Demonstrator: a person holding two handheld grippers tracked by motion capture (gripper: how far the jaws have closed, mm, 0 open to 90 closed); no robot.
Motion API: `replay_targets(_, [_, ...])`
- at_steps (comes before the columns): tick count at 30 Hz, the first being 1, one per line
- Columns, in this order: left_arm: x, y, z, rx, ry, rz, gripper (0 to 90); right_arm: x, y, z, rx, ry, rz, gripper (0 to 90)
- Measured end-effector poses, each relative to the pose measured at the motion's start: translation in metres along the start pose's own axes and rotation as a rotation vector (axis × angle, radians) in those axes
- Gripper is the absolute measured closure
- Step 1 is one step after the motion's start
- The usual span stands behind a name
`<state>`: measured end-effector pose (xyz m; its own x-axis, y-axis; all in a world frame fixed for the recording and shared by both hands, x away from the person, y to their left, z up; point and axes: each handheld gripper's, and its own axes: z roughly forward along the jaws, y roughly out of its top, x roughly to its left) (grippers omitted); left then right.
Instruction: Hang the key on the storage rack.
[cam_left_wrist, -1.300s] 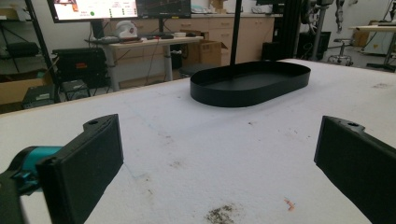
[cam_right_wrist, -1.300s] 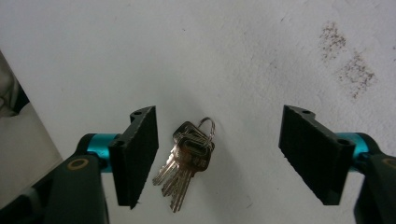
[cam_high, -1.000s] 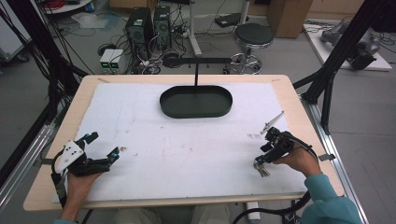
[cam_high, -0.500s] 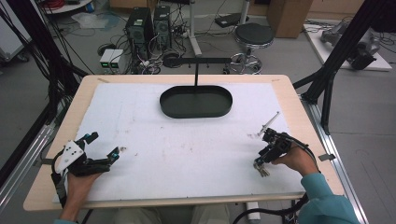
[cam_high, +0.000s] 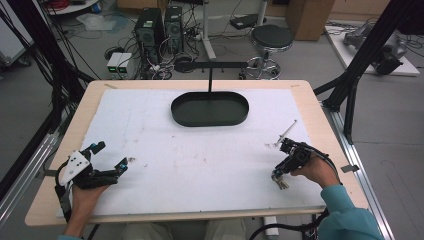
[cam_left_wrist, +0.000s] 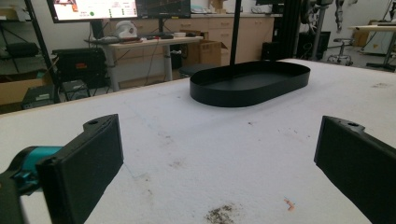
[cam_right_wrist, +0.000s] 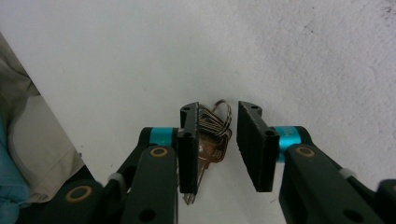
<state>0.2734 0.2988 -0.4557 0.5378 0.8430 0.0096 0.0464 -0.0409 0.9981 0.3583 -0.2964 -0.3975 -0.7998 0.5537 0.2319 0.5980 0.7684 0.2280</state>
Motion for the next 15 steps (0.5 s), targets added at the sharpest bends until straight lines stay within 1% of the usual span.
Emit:
replay_targets(5, [0.0001,0.0000,-0.0001,0.001,-0.001,0.002,1.7,0.0009,0.0007,0.0007,0.006,0.004,-0.002,77.2])
replay_targets(7, [0.0001,0.0000,-0.0001,0.001,-0.001,0.002,1.7,0.0007,0.0007,0.0004,0.013,0.000,-0.011,79.8])
replay_targets(11, [0.0001,0.0000,-0.0001,0.002,-0.001,0.002,1.7,0.0011,0.0008,0.0002,0.011,0.000,-0.015,83.9])
replay_targets(15, [0.0000,0.0000,0.0000,0.000,-0.001,0.000,1.7,0.0012,0.0011,0.0002,0.015,-0.001,-0.018,84.7])
